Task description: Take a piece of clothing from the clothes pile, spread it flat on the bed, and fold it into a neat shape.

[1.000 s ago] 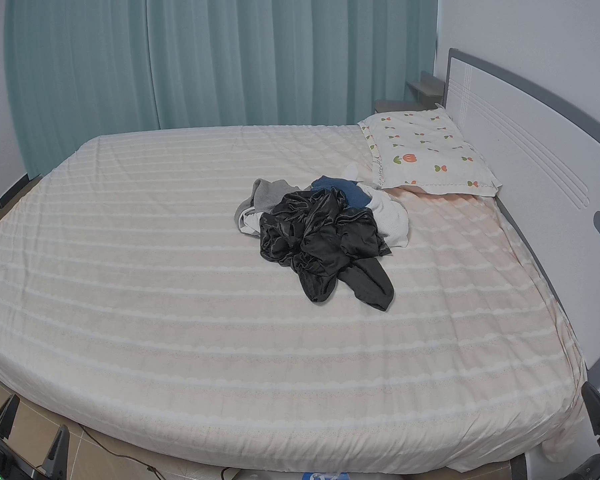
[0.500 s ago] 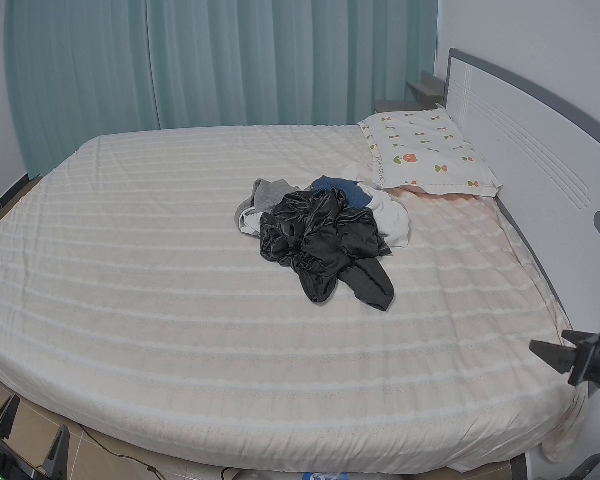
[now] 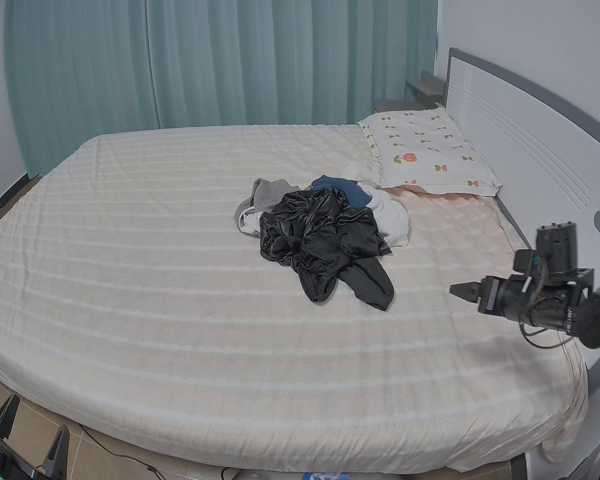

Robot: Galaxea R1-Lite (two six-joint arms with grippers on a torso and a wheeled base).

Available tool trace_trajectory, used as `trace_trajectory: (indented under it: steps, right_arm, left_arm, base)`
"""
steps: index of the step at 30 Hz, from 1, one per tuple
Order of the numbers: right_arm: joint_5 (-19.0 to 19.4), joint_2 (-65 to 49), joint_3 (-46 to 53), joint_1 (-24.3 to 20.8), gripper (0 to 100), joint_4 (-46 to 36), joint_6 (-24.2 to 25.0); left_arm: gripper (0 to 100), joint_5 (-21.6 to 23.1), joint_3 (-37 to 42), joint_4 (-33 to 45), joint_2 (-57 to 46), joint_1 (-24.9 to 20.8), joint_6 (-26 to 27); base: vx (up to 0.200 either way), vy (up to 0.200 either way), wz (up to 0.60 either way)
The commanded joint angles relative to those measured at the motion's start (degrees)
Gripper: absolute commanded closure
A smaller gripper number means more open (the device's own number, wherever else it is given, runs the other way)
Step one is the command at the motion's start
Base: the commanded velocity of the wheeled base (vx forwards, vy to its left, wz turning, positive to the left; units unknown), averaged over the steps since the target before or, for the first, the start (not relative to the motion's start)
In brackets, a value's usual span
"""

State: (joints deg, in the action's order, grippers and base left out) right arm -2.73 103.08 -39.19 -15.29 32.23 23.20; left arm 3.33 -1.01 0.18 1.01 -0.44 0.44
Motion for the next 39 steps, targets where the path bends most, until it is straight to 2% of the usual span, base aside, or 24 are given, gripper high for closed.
trace_trajectory:
  steps: [1,9,11,25,30,31,39]
  right_arm:
    - [-6.2,34.2,-25.5,-4.0,0,6.4,5.8]
    - [-6.3,41.8,-35.4,-4.8,0,5.6,5.8]
    - [-6.3,45.0,-41.1,-4.8,0,4.1,5.9]
    - [-6.3,54.8,-60.3,-4.0,0,-3.9,6.0]
    - [-6.2,55.6,-62.1,-4.5,0,-4.5,5.9]
    - [-6.1,55.6,-62.1,-4.7,100,-4.6,5.9]
    - [-6.0,56.0,-63.6,-5.5,100,-3.9,6.1]
  left_arm:
    - [0,0.0,1.0,0.0,-0.4,0.0,0.0]
    - [0,0.0,1.0,0.0,-0.4,0.0,0.0]
    - [0,0.0,1.0,0.0,-0.4,0.0,0.0]
    - [0,0.0,1.0,0.0,-0.4,0.0,0.0]
    - [0,0.0,1.0,0.0,-0.4,0.0,0.0]
    - [0,0.0,1.0,0.0,-0.4,0.0,0.0]
    - [0,0.0,1.0,0.0,-0.4,0.0,0.0]
  base:
    - [0.0,0.0,0.0]
    - [0.0,0.0,0.0]
    - [0.0,0.0,0.0]
    - [0.0,0.0,0.0]
    - [0.0,0.0,0.0]
    - [0.0,0.0,0.0]
    - [0.0,0.0,0.0]
